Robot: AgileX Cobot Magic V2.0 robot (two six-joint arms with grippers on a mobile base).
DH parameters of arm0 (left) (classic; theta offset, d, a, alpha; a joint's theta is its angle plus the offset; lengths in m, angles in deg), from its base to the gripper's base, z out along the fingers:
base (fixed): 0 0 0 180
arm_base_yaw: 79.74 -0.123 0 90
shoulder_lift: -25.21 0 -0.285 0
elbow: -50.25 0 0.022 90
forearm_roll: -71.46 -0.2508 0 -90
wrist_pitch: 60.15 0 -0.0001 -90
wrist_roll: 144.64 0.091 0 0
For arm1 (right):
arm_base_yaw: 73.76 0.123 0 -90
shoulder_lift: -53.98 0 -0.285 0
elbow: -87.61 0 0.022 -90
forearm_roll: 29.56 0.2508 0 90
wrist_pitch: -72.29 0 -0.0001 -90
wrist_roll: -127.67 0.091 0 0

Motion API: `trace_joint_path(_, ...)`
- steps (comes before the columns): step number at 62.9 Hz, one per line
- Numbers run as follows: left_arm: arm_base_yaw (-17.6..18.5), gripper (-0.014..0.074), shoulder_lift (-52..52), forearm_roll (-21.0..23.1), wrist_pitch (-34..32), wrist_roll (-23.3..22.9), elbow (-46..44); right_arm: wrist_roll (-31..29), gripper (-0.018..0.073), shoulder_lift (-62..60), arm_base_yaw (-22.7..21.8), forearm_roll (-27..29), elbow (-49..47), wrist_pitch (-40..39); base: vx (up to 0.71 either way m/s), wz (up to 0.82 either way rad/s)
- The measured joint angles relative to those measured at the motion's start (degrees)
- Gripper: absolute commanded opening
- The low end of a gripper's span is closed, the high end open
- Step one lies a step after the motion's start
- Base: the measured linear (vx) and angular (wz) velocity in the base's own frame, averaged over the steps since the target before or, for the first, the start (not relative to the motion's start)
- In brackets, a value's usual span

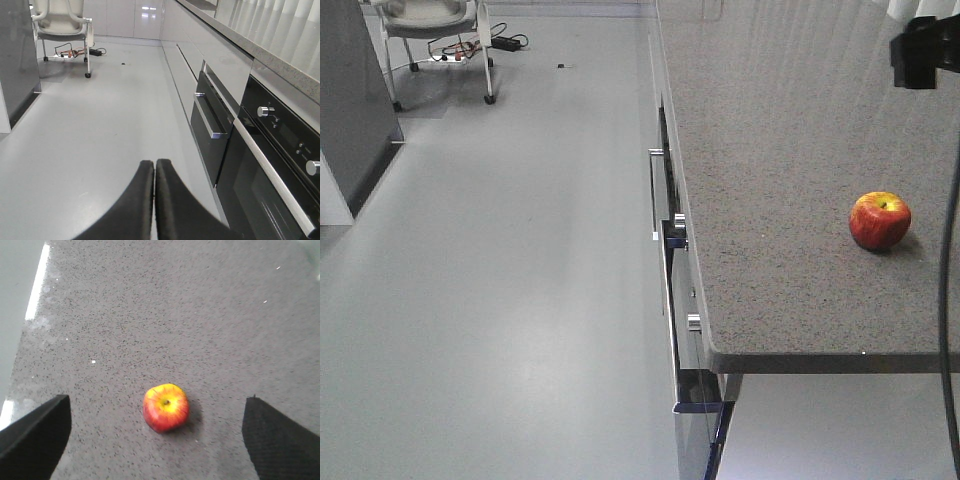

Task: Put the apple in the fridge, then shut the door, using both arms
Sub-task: 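Lower the open right gripper over the red-yellow apple on the countertop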

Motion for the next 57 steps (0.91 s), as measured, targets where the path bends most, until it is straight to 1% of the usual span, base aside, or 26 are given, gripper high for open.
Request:
trace_joint_path(2, 0.0, -0.0006, 0.0, 0.0, 0.0, 0.0, 0.0, -0.7, 0.0651, 1.7, -1.0, 1.6, -1.5, 0.6, 0.00, 0.00)
trace_joint_path(12, 0.0, -0.0006, 0.0, 0.0, 0.0, 0.0, 0.0, -6.9, 0.0648, 10.7, -8.0, 13.1, -8.2, 3.6, 0.00, 0.00)
trace_joint_path(16, 0.0, -0.0006, 0.0, 0.0, 0.0, 0.0, 0.0, -9.5, 0.0645, 13.6, -10.1, 16.6, -9.3, 4.7, 0.00, 0.00)
trace_joint_path(19, 0.0, -0.0006, 0.0, 0.0, 0.0, 0.0, 0.0, -11.0, 0.0643, 15.3, -11.2, 18.1, -9.5, 5.2, 0.00, 0.00)
trace_joint_path(26, 0.0, -0.0006, 0.0, 0.0, 0.0, 0.0, 0.0, -13.8, 0.0639, 19.1, -12.4, 19.1, -9.5, 5.5, 0.00, 0.00)
trace_joint_path(40, 0.0, -0.0006, 0.0, 0.0, 0.0, 0.0, 0.0, -16.7, 0.0631, 24.4, -12.4, 19.9, -9.6, 5.4, 0.00, 0.00)
trace_joint_path(57, 0.0, -0.0006, 0.0, 0.0, 0.0, 0.0, 0.0, -17.6, 0.0618, 28.9, -12.4, 19.9, -9.6, 5.2, 0.00, 0.00)
